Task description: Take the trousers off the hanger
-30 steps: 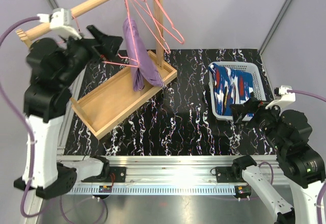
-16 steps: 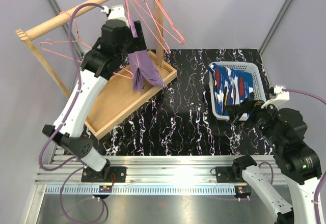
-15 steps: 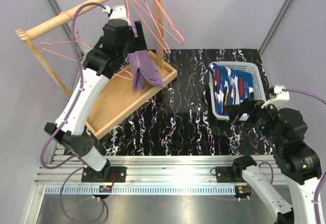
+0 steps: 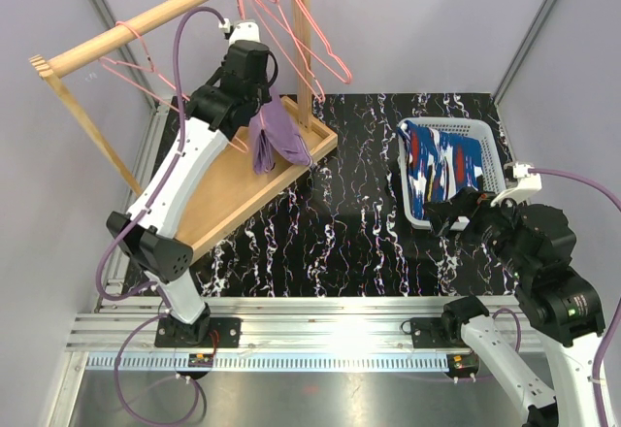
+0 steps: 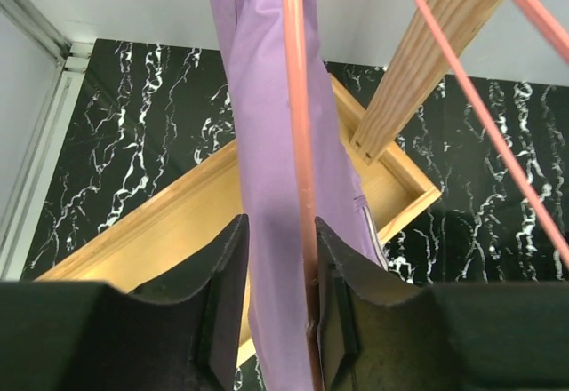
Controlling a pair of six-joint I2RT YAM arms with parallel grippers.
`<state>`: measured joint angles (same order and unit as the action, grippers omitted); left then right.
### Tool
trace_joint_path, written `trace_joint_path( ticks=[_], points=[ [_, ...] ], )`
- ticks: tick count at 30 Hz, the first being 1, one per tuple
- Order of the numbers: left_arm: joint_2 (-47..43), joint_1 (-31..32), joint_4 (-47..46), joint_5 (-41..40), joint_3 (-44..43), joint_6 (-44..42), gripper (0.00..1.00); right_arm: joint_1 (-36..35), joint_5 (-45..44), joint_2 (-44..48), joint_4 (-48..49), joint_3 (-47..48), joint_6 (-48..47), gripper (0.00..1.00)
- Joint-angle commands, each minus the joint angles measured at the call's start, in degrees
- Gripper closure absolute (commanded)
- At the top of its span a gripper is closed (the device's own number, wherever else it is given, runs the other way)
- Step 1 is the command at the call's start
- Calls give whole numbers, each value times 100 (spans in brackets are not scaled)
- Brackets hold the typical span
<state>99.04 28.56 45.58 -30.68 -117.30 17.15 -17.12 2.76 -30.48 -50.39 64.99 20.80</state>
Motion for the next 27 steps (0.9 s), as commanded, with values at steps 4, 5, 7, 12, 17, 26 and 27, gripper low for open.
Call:
trace_joint_path(
  ticks=[4,5,7,12,17,26,27],
  points=[
    [97,36,29,-281,-197,25,78,7,172,33,275,-22,30,1],
    [115,36,38,-281,-223,43,83,7,146,42,275,-22,12,0],
    [98,53,135,-264,-302,78,100,7,119,68,240,-13,3,1],
    [124,167,564,-368,-1117,87,100,7,119,33,214,31,-32,0],
    [168,203,987,-281,-2015,34,100,-1,128,60,205,14,-14,1],
    [-201,203,671,44,-2112,-45,100,7,172,60,197,5,12,1],
    [-210,203,741,62,-2174,-27,100,7,172,60,188,13,3,1]
  ],
)
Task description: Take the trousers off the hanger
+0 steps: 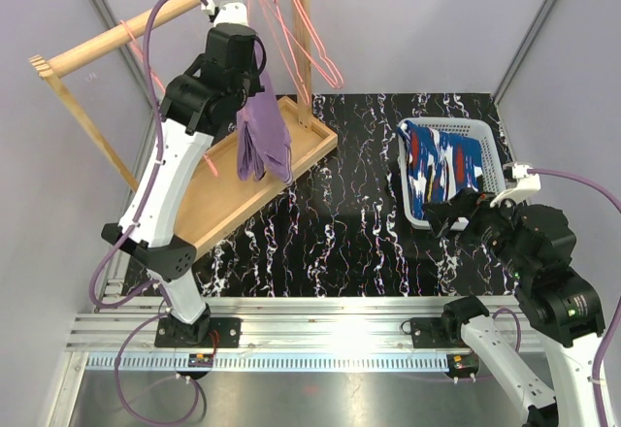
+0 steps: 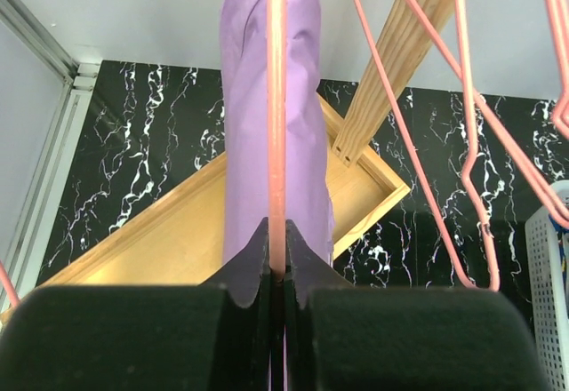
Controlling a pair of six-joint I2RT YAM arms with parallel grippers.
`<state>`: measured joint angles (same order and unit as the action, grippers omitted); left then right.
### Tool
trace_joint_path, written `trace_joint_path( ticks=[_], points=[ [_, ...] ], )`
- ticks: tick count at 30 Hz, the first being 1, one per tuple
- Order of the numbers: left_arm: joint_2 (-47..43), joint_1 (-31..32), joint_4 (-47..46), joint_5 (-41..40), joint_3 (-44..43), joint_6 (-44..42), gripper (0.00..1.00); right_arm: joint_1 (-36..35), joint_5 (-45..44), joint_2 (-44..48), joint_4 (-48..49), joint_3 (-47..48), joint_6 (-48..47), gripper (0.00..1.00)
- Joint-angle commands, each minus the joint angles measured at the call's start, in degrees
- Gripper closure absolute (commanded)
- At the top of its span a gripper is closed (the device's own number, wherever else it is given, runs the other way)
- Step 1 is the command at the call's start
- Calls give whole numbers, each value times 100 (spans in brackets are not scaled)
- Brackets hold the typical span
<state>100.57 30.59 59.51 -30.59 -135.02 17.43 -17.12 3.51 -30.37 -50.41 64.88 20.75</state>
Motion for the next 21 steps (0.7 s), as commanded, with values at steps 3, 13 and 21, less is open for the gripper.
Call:
trace_joint_path(
  ticks=[3,13,21],
  points=[
    [-398,0,-431,26,-613,67,100,7,132,40,163,86,-18,1],
    [-1162,35,-1,281,44,848,100,-1,1853,198,1532,-19,-616,1],
    [-2480,386,-123,80,1504,1701,100,7,4034,-1047,3027,-2,227,1]
  ],
)
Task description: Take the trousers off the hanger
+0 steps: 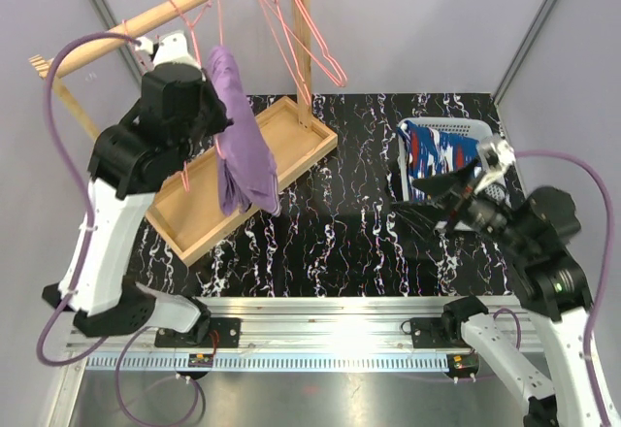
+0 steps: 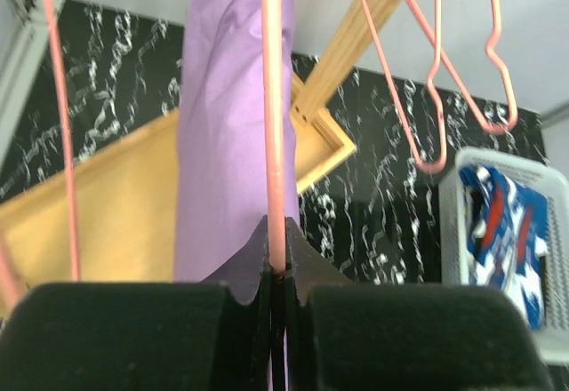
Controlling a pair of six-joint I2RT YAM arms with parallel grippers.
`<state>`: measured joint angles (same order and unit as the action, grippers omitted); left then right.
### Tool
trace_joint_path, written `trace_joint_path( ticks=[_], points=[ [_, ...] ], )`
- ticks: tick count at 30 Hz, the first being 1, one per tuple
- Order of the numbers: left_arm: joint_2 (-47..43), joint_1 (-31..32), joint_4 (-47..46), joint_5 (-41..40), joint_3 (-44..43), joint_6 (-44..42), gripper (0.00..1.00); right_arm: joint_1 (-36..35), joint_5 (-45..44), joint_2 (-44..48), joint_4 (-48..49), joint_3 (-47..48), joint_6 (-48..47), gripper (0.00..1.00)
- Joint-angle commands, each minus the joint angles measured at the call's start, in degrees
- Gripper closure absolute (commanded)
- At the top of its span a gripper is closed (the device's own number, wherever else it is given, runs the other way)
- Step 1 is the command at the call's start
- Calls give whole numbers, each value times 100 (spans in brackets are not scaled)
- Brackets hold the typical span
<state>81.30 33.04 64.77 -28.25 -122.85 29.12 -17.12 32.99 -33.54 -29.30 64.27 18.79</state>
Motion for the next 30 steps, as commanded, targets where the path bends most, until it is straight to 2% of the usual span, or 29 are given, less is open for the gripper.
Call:
trace_joint_path(
  ticks=[1,5,8,9,11,12,13,14,17,18,19,21,22,26,30],
  points=[
    [-693,203,-728,-146,453,672,100,7,1113,-846,996,68,563,1],
    [-1335,974,-1281,-435,1392,1051,100,-36,1008,-1233,1067,252,556,1],
    [-1503,1502,-1380,-822,1562,1323,100,-334,499,-1488,883,445,346,0],
    [-1503,1643,-1388,-1023,1579,1428,100,-770,237,-1654,665,585,223,0],
    [-1468,2064,-1406,-1400,1562,1552,100,-1413,-878,-1857,365,727,-347,1],
    [-1459,2206,-1441,-1550,1545,1631,100,-1869,-1352,-2041,172,788,-541,1],
    [-1415,2477,-1450,-1726,1501,1684,100,-2613,-2236,-2112,161,771,-856,1],
    [-1389,2610,-1398,-1919,1448,1763,100,-2977,-2575,-2156,205,719,-920,1],
    [-1275,3041,-1371,-2561,1246,1957,100,-3910,-3753,-2052,906,202,-912,1],
    [-1248,3138,-1371,-2754,1202,2009,100,-4139,-4104,-1947,1491,-226,-921,1],
    [-1213,3321,-1371,-2852,1071,2027,100,-4385,-4752,-1911,1767,-431,-1051,1],
    [-1081,3463,-1424,-3036,895,2000,100,-4965,-5335,-1954,2538,-922,-1254,1],
    [-1037,3621,-1415,-3107,807,2001,100,-5124,-5913,-1998,2787,-1064,-1446,0],
    [-940,3947,-1660,-3467,587,1922,100,-5923,-7024,-2472,4375,-1714,-2167,0],
    [-879,4140,-1810,-3634,437,1860,100,-6206,-7570,-2815,5407,-2155,-2493,1]
  ],
)
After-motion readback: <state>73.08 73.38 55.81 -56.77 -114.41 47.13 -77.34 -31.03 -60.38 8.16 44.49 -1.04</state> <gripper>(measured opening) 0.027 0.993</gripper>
